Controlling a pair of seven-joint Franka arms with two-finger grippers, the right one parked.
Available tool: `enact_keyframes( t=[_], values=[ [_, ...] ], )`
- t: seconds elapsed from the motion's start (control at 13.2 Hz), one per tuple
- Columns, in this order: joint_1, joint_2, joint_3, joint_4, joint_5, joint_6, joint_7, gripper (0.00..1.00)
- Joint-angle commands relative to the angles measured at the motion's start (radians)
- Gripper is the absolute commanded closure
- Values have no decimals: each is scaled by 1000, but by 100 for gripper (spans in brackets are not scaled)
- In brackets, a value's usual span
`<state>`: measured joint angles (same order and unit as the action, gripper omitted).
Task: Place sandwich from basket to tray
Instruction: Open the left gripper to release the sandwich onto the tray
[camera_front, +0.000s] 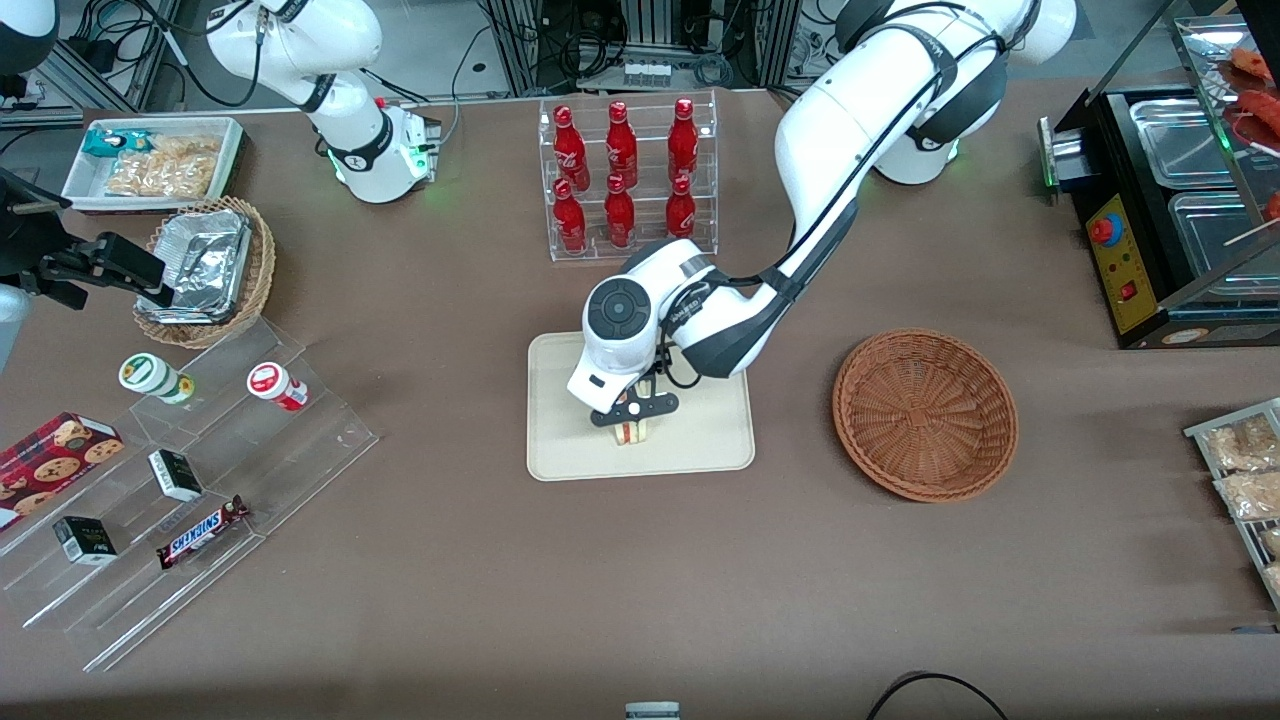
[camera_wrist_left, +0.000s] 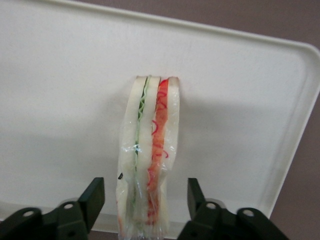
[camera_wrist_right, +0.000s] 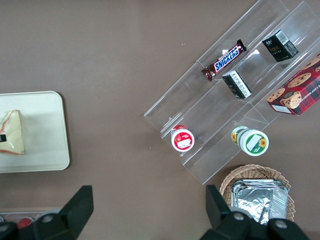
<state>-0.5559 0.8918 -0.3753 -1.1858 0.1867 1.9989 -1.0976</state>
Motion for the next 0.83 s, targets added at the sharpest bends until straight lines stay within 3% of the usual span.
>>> enact_keyframes(
  t=[0.0, 0.53, 0.75],
  values=[
    [4, -85, 24, 0, 17, -81, -28, 0],
    [194, -252, 23, -12, 7, -351, -6, 0],
    [310, -397, 18, -188, -1, -374, 128, 0]
  ],
)
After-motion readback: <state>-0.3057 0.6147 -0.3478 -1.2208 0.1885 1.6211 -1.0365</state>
